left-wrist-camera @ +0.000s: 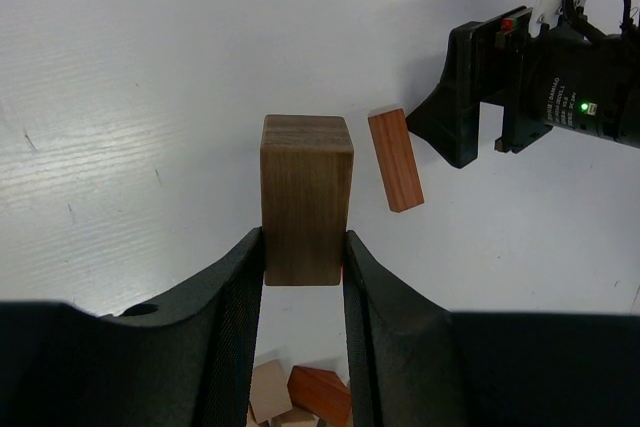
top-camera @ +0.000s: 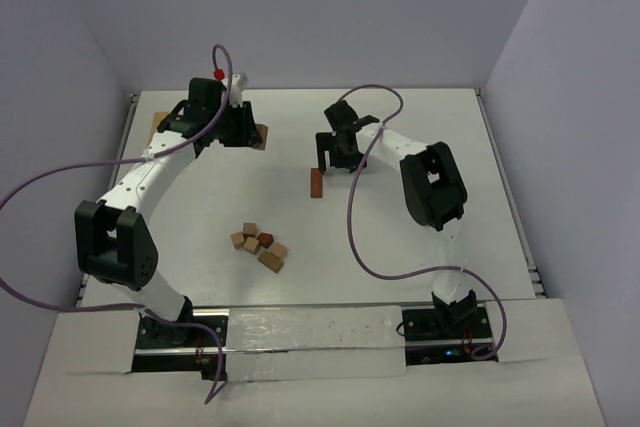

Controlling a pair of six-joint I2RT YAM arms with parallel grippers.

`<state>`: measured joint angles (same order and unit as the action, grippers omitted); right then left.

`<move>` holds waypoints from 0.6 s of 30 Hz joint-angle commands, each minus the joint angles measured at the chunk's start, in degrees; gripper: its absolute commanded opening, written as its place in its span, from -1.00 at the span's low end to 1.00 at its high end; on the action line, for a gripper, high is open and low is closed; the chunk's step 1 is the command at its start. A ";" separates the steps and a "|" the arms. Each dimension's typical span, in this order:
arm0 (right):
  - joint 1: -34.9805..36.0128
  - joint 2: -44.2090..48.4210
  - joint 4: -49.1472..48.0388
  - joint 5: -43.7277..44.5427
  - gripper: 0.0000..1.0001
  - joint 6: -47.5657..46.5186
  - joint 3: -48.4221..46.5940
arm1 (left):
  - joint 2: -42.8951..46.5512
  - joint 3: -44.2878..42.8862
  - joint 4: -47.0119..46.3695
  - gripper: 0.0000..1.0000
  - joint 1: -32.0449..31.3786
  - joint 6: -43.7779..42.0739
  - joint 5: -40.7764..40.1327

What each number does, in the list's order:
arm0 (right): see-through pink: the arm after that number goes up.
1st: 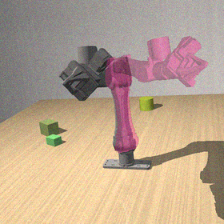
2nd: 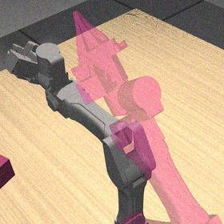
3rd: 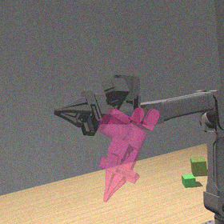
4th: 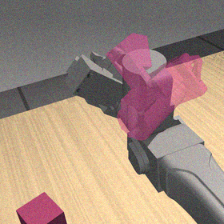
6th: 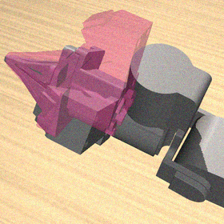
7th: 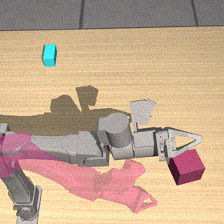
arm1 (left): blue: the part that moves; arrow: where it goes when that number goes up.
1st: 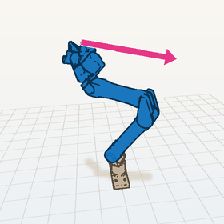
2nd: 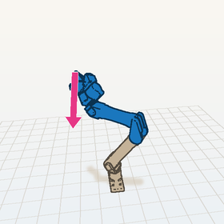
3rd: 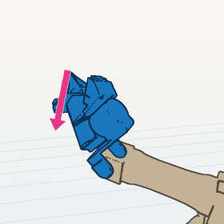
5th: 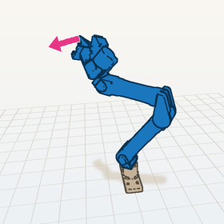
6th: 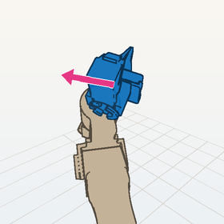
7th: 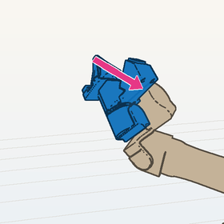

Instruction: Build the wood block tower

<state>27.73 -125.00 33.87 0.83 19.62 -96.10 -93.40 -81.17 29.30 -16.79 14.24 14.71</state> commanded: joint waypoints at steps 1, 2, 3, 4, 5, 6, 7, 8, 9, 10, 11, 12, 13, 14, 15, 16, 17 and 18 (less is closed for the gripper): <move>-1.21 4.60 0.62 -0.42 0.79 -0.69 2.82 | -2.40 -4.35 -1.88 -1.00 -1.67 -0.82 0.93; -1.72 6.56 0.36 -0.32 0.79 -1.25 3.68 | -3.16 -5.11 -1.27 -1.00 -2.12 -0.12 0.18; -2.24 7.99 0.17 -0.23 0.79 -1.63 4.41 | -3.80 -5.83 -0.95 -1.00 -2.72 0.44 -2.55; -2.76 9.22 -0.07 -0.14 0.80 -1.91 5.18 | -4.48 -6.45 -0.47 -1.00 -3.47 1.04 -3.02; -3.28 10.51 -0.19 0.09 0.80 -2.17 6.75 | -5.76 -7.20 0.12 -1.00 -5.04 1.79 -6.13; -4.27 12.52 -0.46 0.39 0.81 -2.53 8.14 | -6.70 -8.16 0.74 -1.00 -7.26 4.09 -11.10; -4.61 14.04 -0.56 0.49 0.81 -2.77 8.56 | -6.97 -8.48 0.93 -1.00 -7.99 6.11 -12.76; -5.05 15.99 -0.84 0.65 0.82 -3.07 9.64 | -7.89 -9.04 1.89 -1.00 -10.27 8.62 -17.09; -5.65 18.01 -1.20 0.90 0.83 -3.37 11.06 | -9.11 -9.75 3.17 -1.00 -13.20 11.22 -22.43; -6.07 18.99 -1.40 1.22 0.83 -3.46 11.83 | -9.79 -9.99 3.97 -1.00 -14.48 12.71 -23.71; -6.38 19.93 -1.72 1.38 0.84 -3.53 12.51 | -10.38 -10.08 4.80 -1.00 -15.45 14.03 -24.22; -6.66 20.72 -2.14 1.56 0.84 -3.53 13.76 | -11.41 -10.33 6.22 -1.00 -16.61 15.07 -21.81; -7.12 21.43 -2.23 1.72 0.85 -3.52 14.11 | -12.19 -10.34 6.66 -1.00 -16.88 15.91 -19.72; -8.00 22.46 -2.30 1.62 0.85 -3.35 14.38 | -12.92 -10.51 7.02 -1.00 -17.16 17.71 -17.71; -9.06 23.12 -2.14 1.29 0.86 -3.10 14.71 | -14.06 -10.68 7.43 -1.00 -17.56 18.95 -15.99; -9.88 23.44 -1.96 1.10 0.86 -3.03 14.77 | -14.33 -10.68 7.26 -1.00 -18.12 19.52 -16.31; -10.61 23.66 -1.64 1.02 0.87 -3.04 14.65 | -14.47 -10.65 7.18 -1.00 -18.72 20.03 -16.76; -11.29 23.82 -1.22 1.02 0.88 -3.09 14.40 | -14.53 -10.60 7.18 -1.00 -19.34 20.50 -17.28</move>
<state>18.71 -103.30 33.12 1.35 17.04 -82.44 -107.36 -89.25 34.85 -35.56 29.09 -1.27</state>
